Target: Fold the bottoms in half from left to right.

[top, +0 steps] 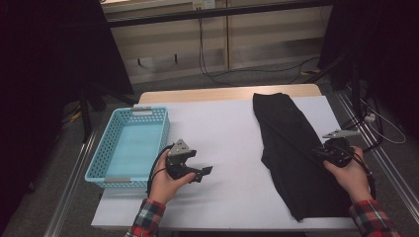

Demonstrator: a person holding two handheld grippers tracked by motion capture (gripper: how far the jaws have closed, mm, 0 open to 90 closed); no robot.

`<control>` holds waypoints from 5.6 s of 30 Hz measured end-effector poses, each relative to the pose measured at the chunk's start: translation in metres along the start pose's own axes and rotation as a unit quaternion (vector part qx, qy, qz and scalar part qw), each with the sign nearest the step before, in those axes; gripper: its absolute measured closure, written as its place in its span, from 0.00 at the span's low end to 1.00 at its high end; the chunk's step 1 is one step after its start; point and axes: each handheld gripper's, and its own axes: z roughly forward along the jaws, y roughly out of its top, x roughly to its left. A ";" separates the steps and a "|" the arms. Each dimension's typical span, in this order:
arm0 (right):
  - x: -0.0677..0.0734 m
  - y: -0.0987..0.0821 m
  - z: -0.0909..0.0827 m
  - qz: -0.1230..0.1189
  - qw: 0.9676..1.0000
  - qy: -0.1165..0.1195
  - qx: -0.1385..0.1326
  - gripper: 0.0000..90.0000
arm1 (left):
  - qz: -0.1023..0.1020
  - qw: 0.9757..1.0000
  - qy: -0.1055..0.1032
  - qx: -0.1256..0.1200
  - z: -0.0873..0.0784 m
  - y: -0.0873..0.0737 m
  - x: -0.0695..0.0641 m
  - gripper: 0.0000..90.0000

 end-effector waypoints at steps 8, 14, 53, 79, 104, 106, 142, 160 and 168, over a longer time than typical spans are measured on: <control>-0.008 0.001 -0.002 0.014 1.000 0.001 -0.006 1.00 | 0.003 1.000 -0.001 0.003 0.001 0.000 0.000 0.13; -0.026 -0.001 -0.006 0.030 0.999 -0.038 -0.009 1.00 | 0.001 1.000 -0.001 0.004 0.002 0.000 0.000 0.13; -0.041 0.014 0.015 0.051 0.998 -0.045 -0.010 1.00 | 0.004 1.000 -0.005 0.010 0.006 -0.001 0.000 0.14; 0.029 0.076 0.031 0.006 0.997 0.011 -0.078 0.31 | 0.002 1.000 0.008 0.008 -0.003 -0.004 0.003 0.13; 0.068 0.118 0.094 0.022 0.997 0.011 -0.077 0.27 | -0.008 1.000 0.009 0.010 -0.004 -0.009 0.006 0.13; 0.070 0.119 0.097 0.021 0.997 0.003 -0.074 0.33 | -0.008 1.000 0.009 0.010 -0.005 -0.009 0.006 0.13; 0.071 0.113 0.119 0.016 0.998 -0.010 -0.052 0.91 | -0.015 1.000 0.013 0.009 -0.007 -0.011 0.009 0.13; 0.067 0.114 0.118 0.037 0.998 0.004 -0.055 0.95 | -0.013 1.000 0.010 0.011 -0.004 -0.009 0.009 0.13; 0.081 0.117 0.114 0.007 0.998 0.019 -0.061 0.95 | -0.014 1.000 0.009 0.013 -0.003 -0.009 0.008 0.13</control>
